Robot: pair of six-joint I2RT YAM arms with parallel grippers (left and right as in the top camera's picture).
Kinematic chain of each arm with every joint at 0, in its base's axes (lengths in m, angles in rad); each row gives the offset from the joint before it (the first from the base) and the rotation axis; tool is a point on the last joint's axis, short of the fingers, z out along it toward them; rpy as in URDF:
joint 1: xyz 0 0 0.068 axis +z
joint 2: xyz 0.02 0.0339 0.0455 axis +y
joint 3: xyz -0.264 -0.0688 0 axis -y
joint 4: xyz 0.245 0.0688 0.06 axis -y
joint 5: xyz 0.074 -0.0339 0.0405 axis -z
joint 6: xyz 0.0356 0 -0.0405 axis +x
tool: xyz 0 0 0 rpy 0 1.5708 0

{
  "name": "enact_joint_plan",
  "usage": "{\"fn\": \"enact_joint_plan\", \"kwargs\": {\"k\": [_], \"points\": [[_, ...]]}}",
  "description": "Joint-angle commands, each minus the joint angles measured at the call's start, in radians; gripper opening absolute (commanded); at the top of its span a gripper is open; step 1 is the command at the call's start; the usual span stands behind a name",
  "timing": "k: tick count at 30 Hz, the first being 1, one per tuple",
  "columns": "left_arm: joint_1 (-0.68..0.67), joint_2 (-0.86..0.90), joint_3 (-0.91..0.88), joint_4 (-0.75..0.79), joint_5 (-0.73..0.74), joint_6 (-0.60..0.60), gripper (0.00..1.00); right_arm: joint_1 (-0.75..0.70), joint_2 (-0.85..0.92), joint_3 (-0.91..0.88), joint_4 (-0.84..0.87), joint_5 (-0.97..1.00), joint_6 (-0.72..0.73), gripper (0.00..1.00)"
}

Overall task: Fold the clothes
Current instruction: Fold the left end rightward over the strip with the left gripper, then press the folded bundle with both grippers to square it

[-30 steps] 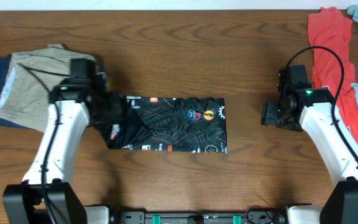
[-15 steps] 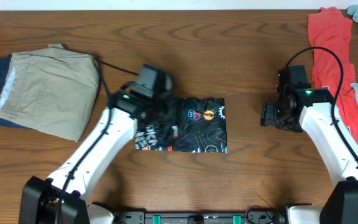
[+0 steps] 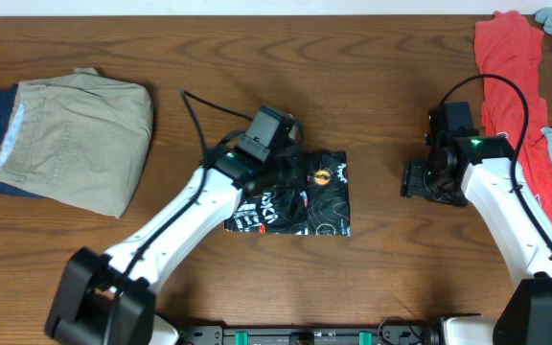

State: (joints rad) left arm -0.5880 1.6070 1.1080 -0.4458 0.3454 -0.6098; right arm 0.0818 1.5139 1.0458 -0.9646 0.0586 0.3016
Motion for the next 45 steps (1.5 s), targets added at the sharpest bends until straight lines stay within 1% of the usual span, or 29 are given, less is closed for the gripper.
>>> {"fn": "enact_joint_plan", "kwargs": {"k": [1,9,11,12,14,16,19,22,26,28,29,31,32,35,39,41,44,45], "points": [[-0.025,0.037,0.015,0.024,0.01,-0.018,0.06,-0.017,0.005,-0.001,0.0,-0.011,-0.019,0.7],[-0.074,0.084,0.015,0.119,0.01,-0.018,0.07,-0.017,0.005,-0.001,0.0,-0.015,-0.019,0.7],[-0.084,0.09,0.015,0.133,0.01,-0.018,0.17,-0.017,0.005,-0.001,0.0,-0.015,-0.019,0.7],[-0.087,0.09,0.015,0.139,0.01,-0.017,0.29,-0.017,0.005,-0.001,0.001,-0.018,-0.019,0.73],[-0.09,0.089,0.016,0.16,0.01,-0.014,0.43,-0.017,0.005,-0.001,0.013,-0.045,-0.035,0.77],[-0.072,0.077,0.016,0.173,0.01,0.019,0.47,-0.017,0.005,-0.001,0.051,-0.146,-0.096,0.78],[0.0,0.031,0.02,0.16,0.01,0.058,0.49,-0.013,0.005,-0.001,0.108,-0.357,-0.212,0.78],[0.111,-0.029,0.02,0.107,0.01,0.078,0.5,0.007,0.005,-0.001,0.16,-0.559,-0.308,0.77],[0.264,-0.072,0.02,0.007,0.01,0.078,0.5,0.069,0.005,-0.001,0.214,-0.652,-0.318,0.76],[0.332,-0.071,0.019,-0.043,0.01,0.078,0.51,0.131,0.007,-0.001,0.245,-0.645,-0.318,0.76],[0.356,-0.067,0.016,-0.056,0.009,0.079,0.54,0.154,0.009,-0.001,0.256,-0.637,-0.318,0.76],[0.398,-0.056,0.006,-0.081,0.009,0.079,0.54,0.221,0.018,-0.001,0.281,-0.577,-0.317,0.75],[0.413,-0.05,0.002,-0.09,0.009,0.079,0.54,0.26,0.025,-0.001,0.295,-0.514,-0.301,0.74],[0.429,-0.029,-0.014,-0.1,0.009,0.08,0.55,0.341,0.064,-0.001,0.337,-0.36,-0.244,0.73],[0.427,-0.01,-0.037,-0.101,0.01,0.086,0.56,0.397,0.135,-0.001,0.382,-0.187,-0.154,0.7],[0.427,-0.006,-0.051,-0.1,0.009,0.086,0.55,0.408,0.175,-0.001,0.412,-0.142,-0.117,0.65],[0.427,-0.006,-0.069,-0.1,0.01,0.086,0.56,0.409,0.221,-0.001,0.456,-0.141,-0.114,0.53],[0.427,-0.006,-0.071,-0.102,0.01,0.086,0.55,0.408,0.232,-0.001,0.466,-0.141,-0.114,0.51]]}}
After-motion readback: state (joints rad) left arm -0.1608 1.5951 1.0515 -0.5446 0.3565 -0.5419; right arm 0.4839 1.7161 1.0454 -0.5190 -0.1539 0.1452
